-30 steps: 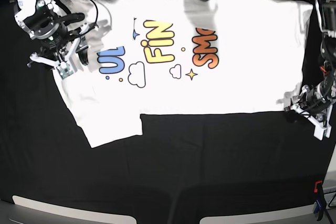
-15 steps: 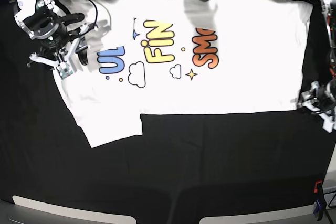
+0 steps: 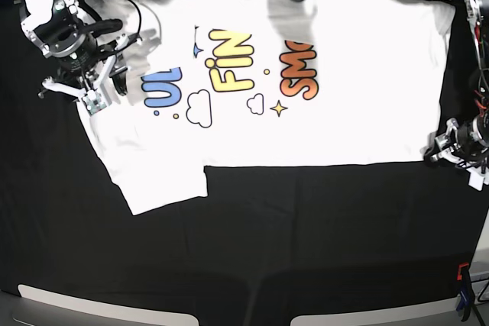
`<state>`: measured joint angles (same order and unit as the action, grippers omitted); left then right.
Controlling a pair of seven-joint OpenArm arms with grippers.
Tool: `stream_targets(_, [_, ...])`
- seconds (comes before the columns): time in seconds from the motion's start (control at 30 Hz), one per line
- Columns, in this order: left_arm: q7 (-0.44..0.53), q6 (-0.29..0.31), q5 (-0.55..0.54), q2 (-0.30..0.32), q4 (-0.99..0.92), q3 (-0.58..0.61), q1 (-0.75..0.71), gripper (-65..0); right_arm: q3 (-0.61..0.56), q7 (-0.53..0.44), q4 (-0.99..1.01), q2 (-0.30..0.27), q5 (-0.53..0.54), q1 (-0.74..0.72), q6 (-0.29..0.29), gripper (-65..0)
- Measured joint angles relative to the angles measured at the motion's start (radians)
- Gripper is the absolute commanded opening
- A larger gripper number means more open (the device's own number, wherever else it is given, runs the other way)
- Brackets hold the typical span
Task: Layout the t-shirt on the table in an organized manner, then fold the t-shirt properly
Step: 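Grasp the hem-side edges with both grippers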
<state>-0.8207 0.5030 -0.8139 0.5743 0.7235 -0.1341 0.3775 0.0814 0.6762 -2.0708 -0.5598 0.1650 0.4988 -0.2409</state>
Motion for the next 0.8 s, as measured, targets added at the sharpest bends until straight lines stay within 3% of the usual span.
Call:
stream_targets(0.1, [-0.068,0.074,-0.053,-0.006,0.0,0.0,-0.001,-41.9,0.0,0.0,0.0,0.0,0.0,0.0,0.0,-39.6])
stream_targets(0.4, [-0.04,0.078,-0.054,-0.006,-0.002,0.0,-0.001,-42.3,0.0,-0.003,0.0,0.0,-0.072,0.0,0.016,-39.5])
stream_targets(0.47, [-0.006,0.078,-0.051,-0.006,-0.002,0.0,-0.001,-48.8,0.0,-0.004,0.0,0.001,-0.071,0.0,0.016,-39.5])
stream_targets(0.53, [0.01,0.078,-0.05,-0.006,-0.002,0.0,-0.001,-64.0,0.0,-0.014,0.0,0.014,-0.072,0.0,0.016,-39.5])
stream_targets(0.8, [0.013,0.078,-0.051,-0.006,-0.002,0.0,-0.001,-65.0,0.001,-0.03,0.015,0.033,-0.05,-0.09,0.017,-39.6])
